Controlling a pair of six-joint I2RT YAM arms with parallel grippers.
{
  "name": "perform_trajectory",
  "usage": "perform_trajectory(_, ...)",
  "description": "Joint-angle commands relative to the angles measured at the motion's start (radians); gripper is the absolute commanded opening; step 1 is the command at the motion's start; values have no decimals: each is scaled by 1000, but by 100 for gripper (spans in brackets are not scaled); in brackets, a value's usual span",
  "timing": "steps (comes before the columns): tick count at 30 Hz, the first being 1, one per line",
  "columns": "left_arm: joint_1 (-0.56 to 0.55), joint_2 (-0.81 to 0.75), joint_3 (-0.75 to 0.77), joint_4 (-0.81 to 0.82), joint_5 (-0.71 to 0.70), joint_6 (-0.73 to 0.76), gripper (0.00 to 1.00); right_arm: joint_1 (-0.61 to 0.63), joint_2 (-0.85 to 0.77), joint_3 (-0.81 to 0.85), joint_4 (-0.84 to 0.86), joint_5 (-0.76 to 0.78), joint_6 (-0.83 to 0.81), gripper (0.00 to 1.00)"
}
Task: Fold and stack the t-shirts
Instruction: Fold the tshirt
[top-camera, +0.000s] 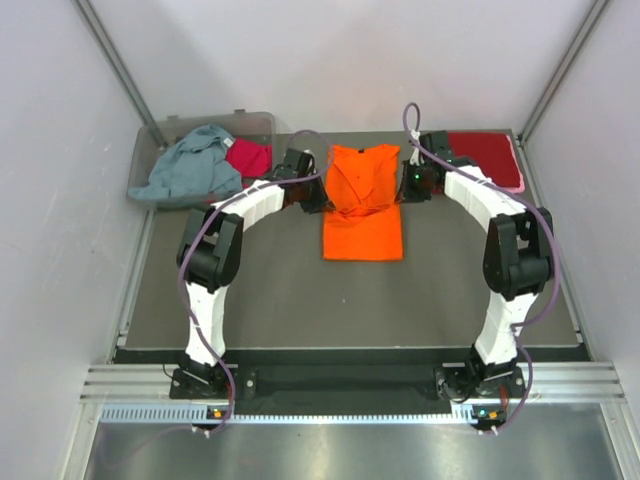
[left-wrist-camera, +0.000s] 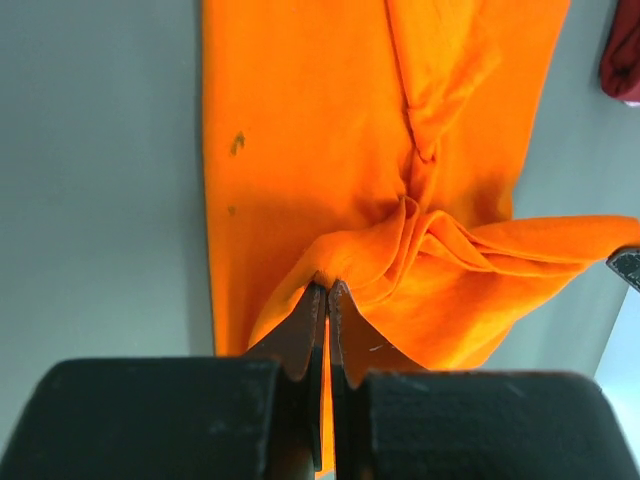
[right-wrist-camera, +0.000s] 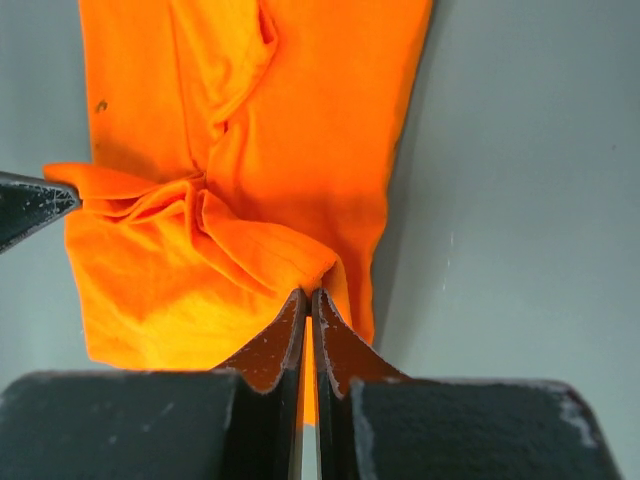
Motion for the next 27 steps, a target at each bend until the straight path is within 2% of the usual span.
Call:
perform_trajectory(1,20,40,72,20,13,17,0,-17,40,73,7,-14,-21,0)
perform_trajectory(8,37,103,119,71,22,21,0,-35,100,134,13,-10,-32,0)
perform_trajectory(12,37,91,99,103,-19,27,0,-37,119,165,13,-5,-47,0)
perform_trajectory(20,47,81,79,187,0,11,0,-45,136,190,29,-14,-48,0)
perform_trajectory(27,54,98,92,186,-24,6,0,-52,180,217,47,-22,-42,0)
